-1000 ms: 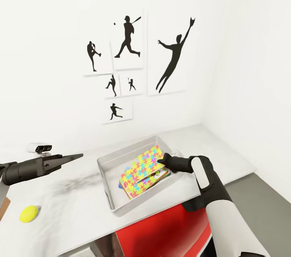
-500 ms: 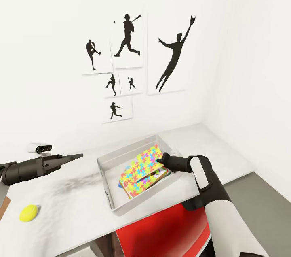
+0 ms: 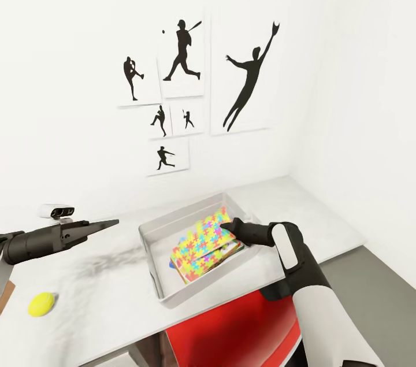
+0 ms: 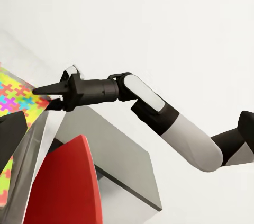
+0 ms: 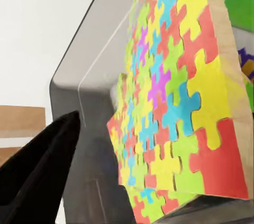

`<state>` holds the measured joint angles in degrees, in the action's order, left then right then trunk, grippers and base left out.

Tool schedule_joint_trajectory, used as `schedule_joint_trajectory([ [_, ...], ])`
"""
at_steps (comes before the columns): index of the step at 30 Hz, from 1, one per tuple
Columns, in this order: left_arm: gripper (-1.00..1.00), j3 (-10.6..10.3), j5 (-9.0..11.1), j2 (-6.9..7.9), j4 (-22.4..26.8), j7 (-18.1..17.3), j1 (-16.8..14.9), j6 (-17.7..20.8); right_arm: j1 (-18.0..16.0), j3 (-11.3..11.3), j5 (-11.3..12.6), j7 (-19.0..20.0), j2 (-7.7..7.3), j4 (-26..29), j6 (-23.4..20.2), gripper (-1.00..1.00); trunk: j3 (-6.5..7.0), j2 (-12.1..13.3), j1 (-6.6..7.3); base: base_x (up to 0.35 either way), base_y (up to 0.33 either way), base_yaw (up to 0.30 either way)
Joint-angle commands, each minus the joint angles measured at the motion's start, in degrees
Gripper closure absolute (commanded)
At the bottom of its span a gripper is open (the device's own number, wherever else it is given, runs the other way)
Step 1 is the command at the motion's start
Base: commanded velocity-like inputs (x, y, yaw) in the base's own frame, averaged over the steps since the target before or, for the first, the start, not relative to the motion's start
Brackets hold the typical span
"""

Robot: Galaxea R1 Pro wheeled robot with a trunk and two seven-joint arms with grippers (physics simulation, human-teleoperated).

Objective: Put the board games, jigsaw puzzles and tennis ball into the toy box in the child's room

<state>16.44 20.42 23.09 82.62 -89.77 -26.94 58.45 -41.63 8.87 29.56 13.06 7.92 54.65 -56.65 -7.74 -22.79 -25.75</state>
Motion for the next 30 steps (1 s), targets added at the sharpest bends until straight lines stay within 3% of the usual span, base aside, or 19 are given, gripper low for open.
schedule_joint_trajectory([
  [1, -1.00, 0.0, 0.0, 0.02, 0.0, -0.2, 0.0, 0.6, -0.1, 0.3, -0.5, 0.6, 0.08, 0.0, -0.3, -1.00, -0.13, -0.1, -0.04, 0.000, 0.000, 0.000],
  [30, -1.00, 0.1, 0.0, 0.02, 0.0, -0.2, 0.0, 0.6, 0.0, 0.4, -0.5, 0.7, -0.10, 0.2, -0.4, -1.00, -0.13, -0.1, -0.04, 0.000, 0.000, 0.000],
])
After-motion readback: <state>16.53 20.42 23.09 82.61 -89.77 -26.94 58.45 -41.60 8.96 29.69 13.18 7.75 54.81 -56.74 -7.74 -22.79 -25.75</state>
